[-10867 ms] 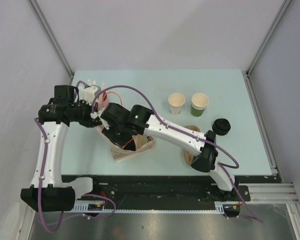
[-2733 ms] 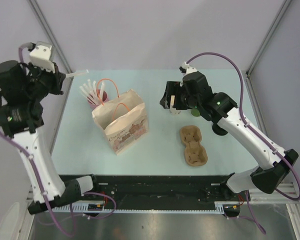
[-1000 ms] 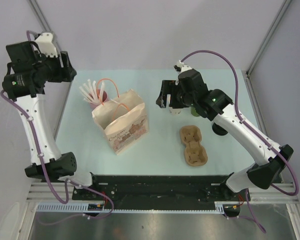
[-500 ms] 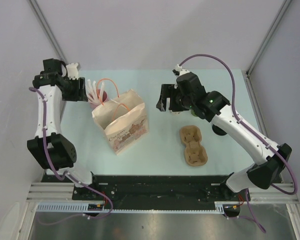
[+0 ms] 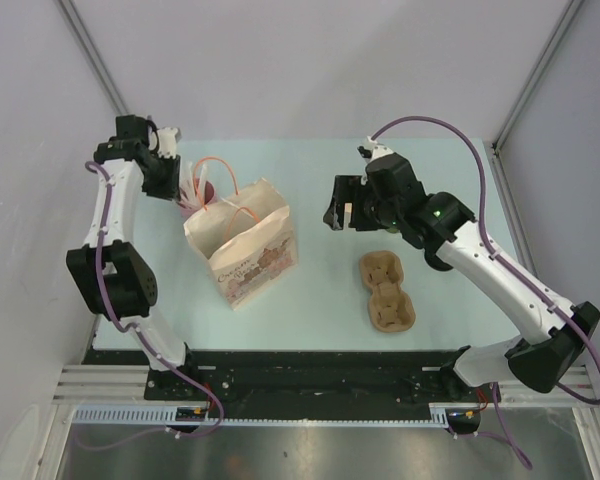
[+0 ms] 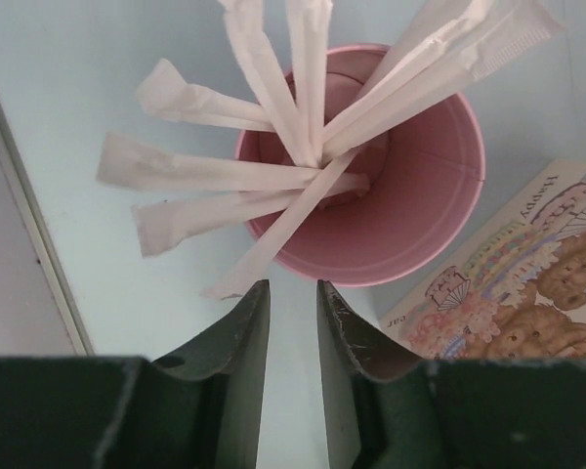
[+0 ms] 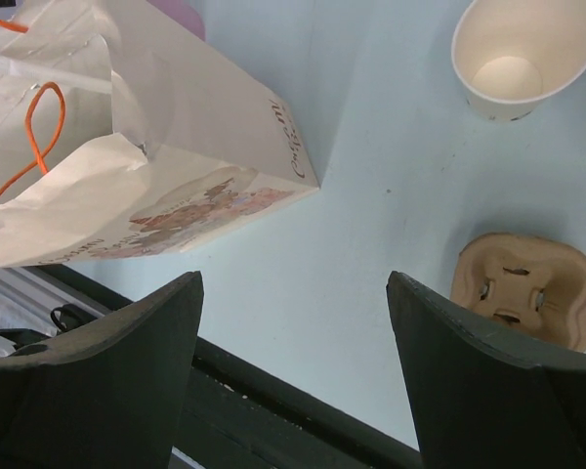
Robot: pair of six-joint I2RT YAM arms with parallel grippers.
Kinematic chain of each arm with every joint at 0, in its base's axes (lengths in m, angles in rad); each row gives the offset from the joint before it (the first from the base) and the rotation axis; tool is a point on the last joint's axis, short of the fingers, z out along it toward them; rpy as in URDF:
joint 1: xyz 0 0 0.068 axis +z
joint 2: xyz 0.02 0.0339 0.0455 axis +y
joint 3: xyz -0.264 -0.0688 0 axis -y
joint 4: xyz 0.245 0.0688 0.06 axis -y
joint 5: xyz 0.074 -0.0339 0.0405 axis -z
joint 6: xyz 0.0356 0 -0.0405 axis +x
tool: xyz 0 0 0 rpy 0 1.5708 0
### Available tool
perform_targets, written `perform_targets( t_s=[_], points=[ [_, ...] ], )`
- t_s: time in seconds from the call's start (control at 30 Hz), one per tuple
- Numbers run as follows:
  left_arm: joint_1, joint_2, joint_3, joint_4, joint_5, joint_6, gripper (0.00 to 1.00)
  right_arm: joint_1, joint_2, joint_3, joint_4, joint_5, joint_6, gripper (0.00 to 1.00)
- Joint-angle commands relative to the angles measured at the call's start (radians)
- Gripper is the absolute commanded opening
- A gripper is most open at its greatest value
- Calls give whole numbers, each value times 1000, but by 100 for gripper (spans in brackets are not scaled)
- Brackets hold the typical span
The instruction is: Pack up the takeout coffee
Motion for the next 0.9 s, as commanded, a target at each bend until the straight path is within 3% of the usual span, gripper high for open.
perform_targets(
  t_s=[0.0, 0.23, 0.43, 0.87],
  points=[
    [2, -16, 51, 28, -52, 1, 31, -13, -39, -2, 2, 19, 2, 81],
    [9, -97, 64, 28, -44, -14, 36, -19, -31, -1, 7, 4, -3, 81],
    [32, -62, 50, 26, -74, -17, 47, -22, -21, -1, 17, -5, -9, 81],
    [17, 45, 107, 32, -55, 24, 49, -24, -22, 1, 7, 1, -8, 81]
  ],
)
